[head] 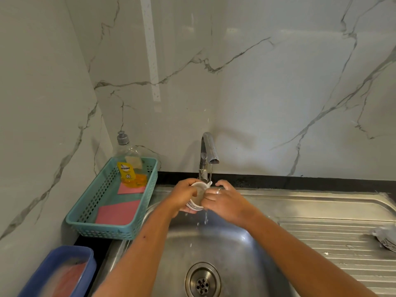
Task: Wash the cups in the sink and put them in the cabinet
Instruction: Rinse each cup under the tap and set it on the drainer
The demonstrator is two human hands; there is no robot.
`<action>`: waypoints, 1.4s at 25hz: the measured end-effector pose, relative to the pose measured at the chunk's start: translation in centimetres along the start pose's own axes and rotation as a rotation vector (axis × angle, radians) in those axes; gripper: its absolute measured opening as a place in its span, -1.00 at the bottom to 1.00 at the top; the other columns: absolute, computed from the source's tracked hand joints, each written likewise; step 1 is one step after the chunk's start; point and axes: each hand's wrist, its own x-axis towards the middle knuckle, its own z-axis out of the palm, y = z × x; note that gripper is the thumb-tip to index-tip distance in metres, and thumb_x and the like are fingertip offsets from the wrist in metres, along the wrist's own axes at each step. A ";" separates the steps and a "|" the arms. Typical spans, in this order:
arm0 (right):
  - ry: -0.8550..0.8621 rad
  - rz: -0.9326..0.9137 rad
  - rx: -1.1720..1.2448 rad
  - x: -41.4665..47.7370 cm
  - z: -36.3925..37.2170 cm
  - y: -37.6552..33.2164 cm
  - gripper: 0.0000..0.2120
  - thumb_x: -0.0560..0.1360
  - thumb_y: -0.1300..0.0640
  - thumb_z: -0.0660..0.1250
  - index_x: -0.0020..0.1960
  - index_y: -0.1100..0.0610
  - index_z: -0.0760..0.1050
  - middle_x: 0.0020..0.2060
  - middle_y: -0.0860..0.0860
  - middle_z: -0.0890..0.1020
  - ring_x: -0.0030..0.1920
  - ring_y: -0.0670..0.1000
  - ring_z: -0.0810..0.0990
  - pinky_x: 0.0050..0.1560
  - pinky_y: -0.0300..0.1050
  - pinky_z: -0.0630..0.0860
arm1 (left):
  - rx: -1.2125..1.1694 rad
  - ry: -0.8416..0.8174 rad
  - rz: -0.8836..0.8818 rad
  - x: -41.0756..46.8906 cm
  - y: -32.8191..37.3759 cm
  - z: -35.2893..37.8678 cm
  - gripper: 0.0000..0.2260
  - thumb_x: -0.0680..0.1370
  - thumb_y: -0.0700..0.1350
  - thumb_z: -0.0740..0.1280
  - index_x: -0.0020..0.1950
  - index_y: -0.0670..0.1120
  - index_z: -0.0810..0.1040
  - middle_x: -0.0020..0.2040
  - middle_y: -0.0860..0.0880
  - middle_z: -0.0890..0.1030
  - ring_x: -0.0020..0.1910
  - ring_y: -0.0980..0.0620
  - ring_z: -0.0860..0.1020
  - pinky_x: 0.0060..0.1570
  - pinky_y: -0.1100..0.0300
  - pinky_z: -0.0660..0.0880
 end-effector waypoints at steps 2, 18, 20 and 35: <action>0.043 0.105 0.022 0.4 -0.3 0.1 -0.79 0.30 0.23 0.36 -0.17 -0.05 0.55 -0.25 -0.16 0.62 -0.14 -0.09 0.60 0.12 -0.07 0.30 | -0.053 0.069 0.077 0.1 0.0 0.7 -0.67 0.48 -0.32 0.17 0.11 0.01 0.53 0.01 -0.12 0.58 -0.09 -0.10 0.60 -0.21 0.02 0.63; 0.083 0.437 0.242 2.1 -0.5 -4.3 -0.88 0.16 0.10 0.43 -0.36 0.01 0.49 -0.48 -0.11 0.56 -0.42 -0.07 0.56 -0.13 -0.10 0.25 | -0.313 0.290 0.212 0.0 -1.6 4.3 -0.80 0.56 -0.23 0.14 0.08 -0.04 0.50 -0.06 -0.06 0.59 -0.02 -0.08 0.55 -0.10 0.11 0.50; 0.109 0.276 0.315 0.8 -0.1 -3.1 -0.85 0.32 -0.07 0.32 -0.23 0.00 0.47 -0.32 -0.13 0.60 -0.22 -0.08 0.57 0.01 -0.07 0.25 | -0.178 0.247 0.214 0.3 -1.6 2.8 -0.78 0.58 -0.24 0.10 0.03 -0.09 0.53 -0.14 -0.04 0.57 -0.07 -0.07 0.53 -0.22 0.19 0.46; -0.002 0.092 0.129 0.0 0.0 -1.0 -0.75 0.23 0.06 0.53 -0.16 -0.04 0.52 -0.21 -0.15 0.62 -0.16 -0.05 0.61 -0.16 -0.10 0.49 | -0.289 0.230 0.223 -0.3 -3.3 2.3 -0.81 0.53 -0.29 0.23 0.00 -0.08 0.58 -0.08 -0.08 0.63 -0.10 -0.06 0.60 -0.14 -0.06 0.63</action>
